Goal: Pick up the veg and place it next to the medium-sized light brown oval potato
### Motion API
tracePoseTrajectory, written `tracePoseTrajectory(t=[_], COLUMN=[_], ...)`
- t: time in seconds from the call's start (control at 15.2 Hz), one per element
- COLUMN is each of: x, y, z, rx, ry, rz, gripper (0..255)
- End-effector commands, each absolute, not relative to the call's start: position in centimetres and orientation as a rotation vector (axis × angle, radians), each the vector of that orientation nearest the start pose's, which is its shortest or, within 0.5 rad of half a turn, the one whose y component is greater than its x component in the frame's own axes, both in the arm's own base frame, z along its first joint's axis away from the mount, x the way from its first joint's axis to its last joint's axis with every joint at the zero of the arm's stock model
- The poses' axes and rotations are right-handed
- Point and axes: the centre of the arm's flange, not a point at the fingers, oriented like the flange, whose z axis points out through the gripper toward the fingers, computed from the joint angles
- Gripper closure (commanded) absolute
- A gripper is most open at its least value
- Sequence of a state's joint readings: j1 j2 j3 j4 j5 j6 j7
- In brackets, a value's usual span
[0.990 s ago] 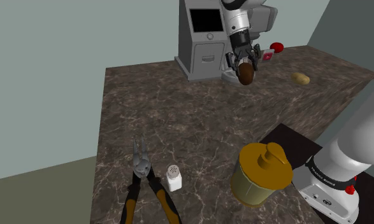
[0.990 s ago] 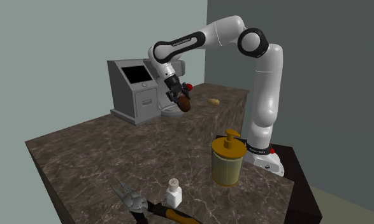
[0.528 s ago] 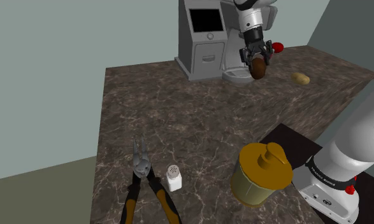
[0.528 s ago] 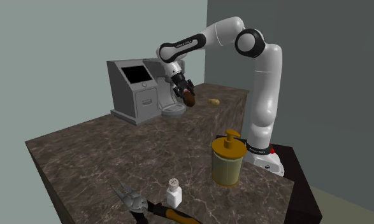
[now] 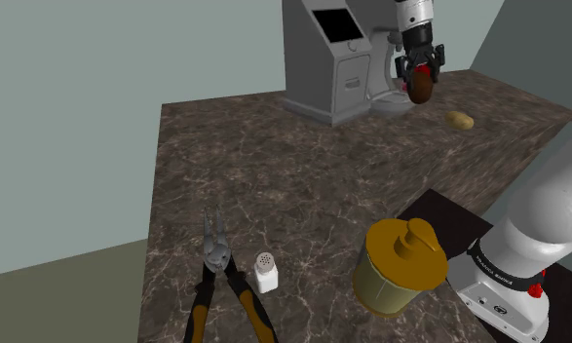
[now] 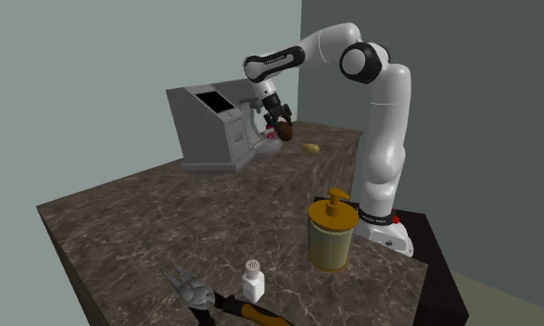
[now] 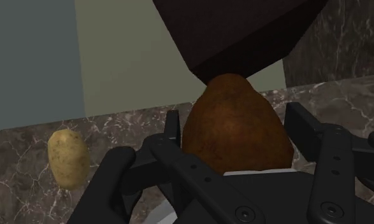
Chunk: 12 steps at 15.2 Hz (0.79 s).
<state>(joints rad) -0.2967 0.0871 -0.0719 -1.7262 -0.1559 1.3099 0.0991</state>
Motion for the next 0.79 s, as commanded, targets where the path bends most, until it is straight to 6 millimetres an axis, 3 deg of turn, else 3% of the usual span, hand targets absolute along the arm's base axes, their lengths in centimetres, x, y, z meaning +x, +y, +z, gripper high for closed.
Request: tracePoseTrajectory(t=[0.0,0.66,0.73], x=[49.1,47.9,47.9], y=[-24.1,-37.7,-37.7], z=[45.8,45.8,45.3], rx=[-3.002,-3.002,-3.002], ry=[0.710,0.710,0.710], rz=[0.934,0.934,0.934], gripper=[255,255,255])
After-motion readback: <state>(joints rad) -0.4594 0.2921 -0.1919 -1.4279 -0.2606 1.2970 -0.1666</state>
